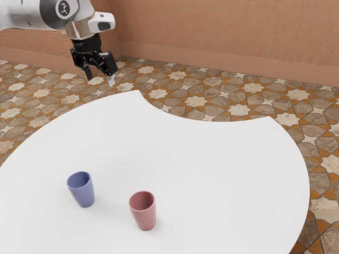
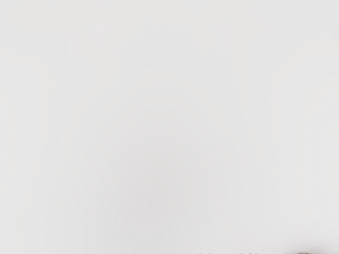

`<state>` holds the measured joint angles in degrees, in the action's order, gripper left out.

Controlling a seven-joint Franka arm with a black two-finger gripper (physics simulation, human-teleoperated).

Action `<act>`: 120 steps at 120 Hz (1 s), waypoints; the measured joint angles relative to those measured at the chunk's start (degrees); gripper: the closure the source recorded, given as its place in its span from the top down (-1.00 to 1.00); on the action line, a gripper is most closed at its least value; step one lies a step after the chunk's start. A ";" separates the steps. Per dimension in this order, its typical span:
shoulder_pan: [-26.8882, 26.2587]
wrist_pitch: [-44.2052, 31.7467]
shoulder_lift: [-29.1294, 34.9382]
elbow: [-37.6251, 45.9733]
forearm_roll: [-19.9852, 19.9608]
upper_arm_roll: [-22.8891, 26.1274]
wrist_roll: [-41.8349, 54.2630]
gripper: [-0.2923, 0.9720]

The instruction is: Place the left cup onto the right cup

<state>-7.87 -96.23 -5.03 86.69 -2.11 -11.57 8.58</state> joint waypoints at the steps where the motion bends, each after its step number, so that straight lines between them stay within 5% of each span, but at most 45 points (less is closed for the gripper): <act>1: -0.01 -0.01 0.12 0.24 0.00 0.01 0.01 0.54; 64: 0.17 -4.10 10.17 20.09 -2.49 0.06 -0.38 0.54; 120: 0.55 -13.57 14.68 35.62 0.46 -0.15 -1.51 0.54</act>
<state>-7.32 -109.80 9.65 122.31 -1.65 -11.72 7.07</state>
